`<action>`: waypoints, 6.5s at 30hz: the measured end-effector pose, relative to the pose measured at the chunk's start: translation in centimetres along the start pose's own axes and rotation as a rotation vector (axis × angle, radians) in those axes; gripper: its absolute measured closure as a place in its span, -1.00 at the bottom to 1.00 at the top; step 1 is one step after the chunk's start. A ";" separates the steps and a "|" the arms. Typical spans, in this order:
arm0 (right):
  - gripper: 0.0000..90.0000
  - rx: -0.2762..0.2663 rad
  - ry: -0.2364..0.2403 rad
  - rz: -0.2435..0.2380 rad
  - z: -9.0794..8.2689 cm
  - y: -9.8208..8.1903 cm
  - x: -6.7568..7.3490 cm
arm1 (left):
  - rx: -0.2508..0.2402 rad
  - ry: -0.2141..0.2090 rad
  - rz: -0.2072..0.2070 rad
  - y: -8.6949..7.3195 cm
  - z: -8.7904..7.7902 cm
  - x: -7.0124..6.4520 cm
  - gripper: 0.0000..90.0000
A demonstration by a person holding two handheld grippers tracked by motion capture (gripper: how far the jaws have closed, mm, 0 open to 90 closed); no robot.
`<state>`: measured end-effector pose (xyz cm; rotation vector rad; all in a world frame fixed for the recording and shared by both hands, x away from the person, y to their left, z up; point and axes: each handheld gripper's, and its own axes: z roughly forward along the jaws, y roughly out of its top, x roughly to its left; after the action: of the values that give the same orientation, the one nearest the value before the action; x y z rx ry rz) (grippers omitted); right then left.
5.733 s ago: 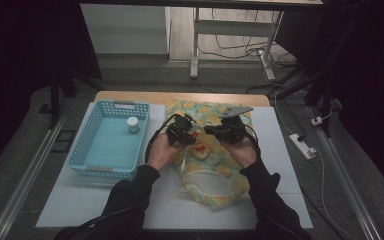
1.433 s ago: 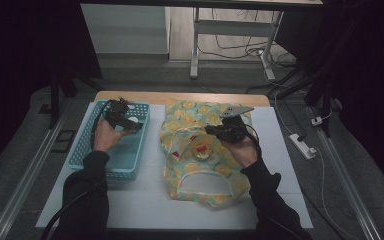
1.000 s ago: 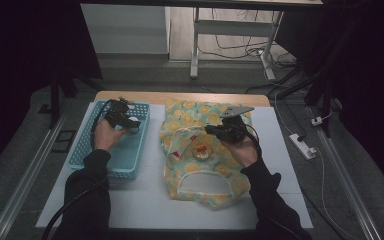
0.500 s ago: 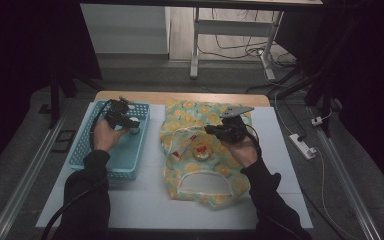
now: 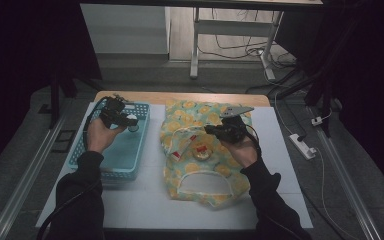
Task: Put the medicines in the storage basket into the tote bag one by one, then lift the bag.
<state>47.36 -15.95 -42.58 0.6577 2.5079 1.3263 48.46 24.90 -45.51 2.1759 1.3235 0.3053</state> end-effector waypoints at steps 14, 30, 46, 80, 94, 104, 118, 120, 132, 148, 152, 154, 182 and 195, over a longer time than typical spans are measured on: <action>1.00 -0.003 0.001 0.001 -0.1 0.0 0.0 | -0.037 -0.032 0.057 -0.1 -2.6 -1.6 0.11; 1.00 -0.002 -0.001 0.001 -0.1 0.0 0.0 | -0.090 -0.117 0.134 -0.1 -5.4 -4.9 0.11; 1.00 -0.007 -0.004 0.003 -0.1 0.0 -0.1 | -0.102 -0.220 0.231 0.2 -5.1 -9.4 0.12; 1.00 -0.010 -0.006 0.000 -0.1 0.0 0.0 | -0.032 -0.328 0.417 2.8 0.7 -19.1 0.11; 1.00 -0.012 -0.007 -0.002 -0.1 0.1 0.1 | -0.024 -0.298 0.392 4.5 4.2 -20.1 0.11; 1.00 -0.016 -0.011 -0.001 -0.1 0.0 0.0 | -0.029 -0.266 0.367 5.8 5.7 -19.7 0.11; 1.00 -0.014 -0.020 0.006 0.0 -0.2 -0.3 | -0.028 -0.223 0.361 6.9 7.5 -19.6 0.11; 1.00 -0.014 -0.020 0.006 0.0 -0.2 -0.3 | -0.024 -0.223 0.365 7.0 7.7 -19.7 0.11; 1.00 -0.015 -0.020 0.007 -0.1 -0.2 -0.4 | -0.035 -0.222 0.356 6.9 8.8 -19.9 0.07; 1.00 -0.021 -0.012 0.008 -0.3 -0.1 -0.4 | -0.096 -0.312 0.328 5.4 5.4 -19.6 -0.60; 1.00 -0.019 -0.012 0.005 -0.4 0.0 -0.3 | -0.115 -0.327 0.330 4.6 4.3 -19.7 -0.71; 1.00 -0.019 -0.011 0.004 -0.3 0.0 -0.3 | -0.125 -0.342 0.326 4.3 3.8 -19.7 -0.79; 1.00 -0.011 0.001 -0.008 -0.2 0.1 0.1 | -0.141 -0.503 0.346 -1.2 2.7 -20.8 -1.00; 1.00 -0.016 0.004 -0.011 -0.4 0.2 0.3 | -0.097 -0.420 0.357 -2.4 4.6 -21.9 -1.00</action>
<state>47.04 -15.98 -42.21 0.6379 2.4977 1.3434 38.20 5.06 -48.54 2.2295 0.6792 0.0380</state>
